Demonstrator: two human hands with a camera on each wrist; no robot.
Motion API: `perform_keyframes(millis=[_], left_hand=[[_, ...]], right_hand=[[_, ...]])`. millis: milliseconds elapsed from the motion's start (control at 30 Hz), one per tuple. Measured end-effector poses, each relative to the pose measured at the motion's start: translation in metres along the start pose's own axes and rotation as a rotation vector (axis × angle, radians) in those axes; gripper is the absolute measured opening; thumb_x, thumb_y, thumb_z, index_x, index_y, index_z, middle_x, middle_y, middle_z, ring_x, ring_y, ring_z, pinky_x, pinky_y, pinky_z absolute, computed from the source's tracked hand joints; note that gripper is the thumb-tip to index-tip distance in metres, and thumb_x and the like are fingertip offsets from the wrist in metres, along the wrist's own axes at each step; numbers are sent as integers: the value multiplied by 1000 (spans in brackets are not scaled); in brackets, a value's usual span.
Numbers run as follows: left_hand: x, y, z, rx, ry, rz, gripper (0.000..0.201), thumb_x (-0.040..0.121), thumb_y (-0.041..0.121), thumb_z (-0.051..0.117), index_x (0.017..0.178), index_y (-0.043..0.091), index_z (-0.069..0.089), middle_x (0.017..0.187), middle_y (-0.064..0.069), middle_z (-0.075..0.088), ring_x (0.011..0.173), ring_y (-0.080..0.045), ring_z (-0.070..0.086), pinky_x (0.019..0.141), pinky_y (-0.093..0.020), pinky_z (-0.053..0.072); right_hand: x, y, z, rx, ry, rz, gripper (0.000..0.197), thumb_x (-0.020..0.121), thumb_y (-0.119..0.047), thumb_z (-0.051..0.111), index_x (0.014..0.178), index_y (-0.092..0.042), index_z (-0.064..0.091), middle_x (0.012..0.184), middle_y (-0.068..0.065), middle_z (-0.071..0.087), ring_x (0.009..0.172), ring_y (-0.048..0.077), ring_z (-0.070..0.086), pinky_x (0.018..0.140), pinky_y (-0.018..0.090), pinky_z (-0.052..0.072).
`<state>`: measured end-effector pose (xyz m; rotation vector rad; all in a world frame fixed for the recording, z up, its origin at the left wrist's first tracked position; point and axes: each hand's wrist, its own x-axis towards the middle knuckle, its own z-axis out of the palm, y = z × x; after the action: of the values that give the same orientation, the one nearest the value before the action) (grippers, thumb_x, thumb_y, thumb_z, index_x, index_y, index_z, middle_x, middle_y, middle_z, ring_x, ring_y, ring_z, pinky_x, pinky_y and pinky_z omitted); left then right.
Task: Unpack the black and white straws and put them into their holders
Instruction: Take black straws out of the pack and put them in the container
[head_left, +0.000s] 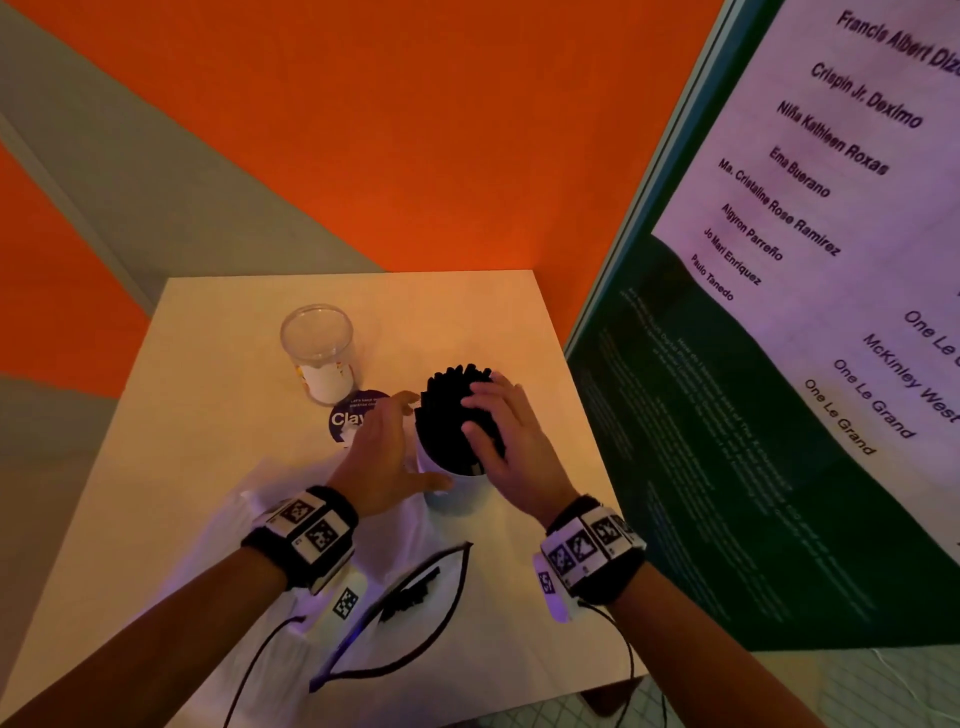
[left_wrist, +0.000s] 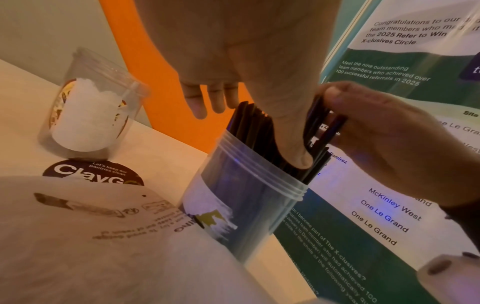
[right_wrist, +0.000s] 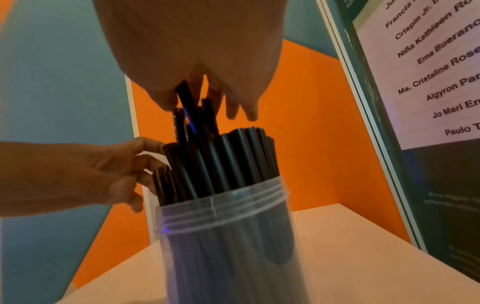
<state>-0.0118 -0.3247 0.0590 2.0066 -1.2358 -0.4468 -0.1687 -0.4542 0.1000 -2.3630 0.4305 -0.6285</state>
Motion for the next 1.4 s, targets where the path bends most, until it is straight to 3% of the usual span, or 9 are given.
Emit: perform_keyframes(millis=[233,333,433,600,767,967,1133,1267,1400], left_hand=[[18,-14,6,-153,-130,-111,147,35,70,83,149,23,3,151,-12,27,138,-25,30,111,-47,33],[27,-20,7,-174,-220,-172,153,34,64,88,149,29,-8,158,-10,14,144,-25,19,114,-51,29],[35,-21,8,-234,-311,-195,157,36,48,94,149,27,-14,159,-2,9,145,-21,17,114,-50,29],[48,-8,13,-457,-393,-76,135,42,10,96,131,66,10,134,39,37,128,7,37,96,-14,43],[60,-2,12,-442,-361,-40,132,50,18,95,143,36,3,132,10,45,120,3,48,99,-18,44],[57,-19,-3,-524,-335,-163,125,53,19,92,142,41,6,142,14,33,132,-9,38,103,-30,41],[52,-18,7,-411,-445,-113,140,51,13,94,145,36,-7,139,26,26,126,9,32,88,1,35],[60,-5,10,-404,-404,-32,126,54,15,93,141,34,5,136,25,32,121,23,32,93,-2,36],[63,-4,-2,-490,-327,-119,117,56,35,90,143,41,11,132,11,48,120,-2,51,95,-25,49]], right_hand=[[-13,16,2,-207,-192,-102,61,95,-50,42,148,-22,32,157,-8,23,149,14,0,120,50,0],[-15,35,-12,126,-122,157,104,74,-69,59,150,-37,-4,157,-24,-9,147,4,-10,122,30,-4],[-15,56,-17,251,-266,435,132,55,-70,73,148,-37,-14,154,-23,-21,145,3,-18,122,39,-1],[3,65,-8,268,-441,495,136,58,-42,88,149,-33,-13,160,-8,-10,148,15,-10,121,50,4],[23,58,-2,352,-380,393,113,61,-24,89,140,-41,10,140,-25,28,129,-6,31,101,0,28],[17,69,-13,463,-311,488,115,65,-22,87,149,-31,9,147,-12,30,137,7,30,111,24,30],[13,74,-1,418,-450,441,127,61,-13,89,152,-26,0,154,-11,20,133,-8,24,95,-4,28],[22,69,5,412,-431,423,118,63,-6,87,149,-17,7,147,-10,30,133,1,33,105,12,34],[26,68,-3,392,-295,436,99,65,-23,87,137,-33,20,131,-22,39,113,-17,42,87,0,38]])
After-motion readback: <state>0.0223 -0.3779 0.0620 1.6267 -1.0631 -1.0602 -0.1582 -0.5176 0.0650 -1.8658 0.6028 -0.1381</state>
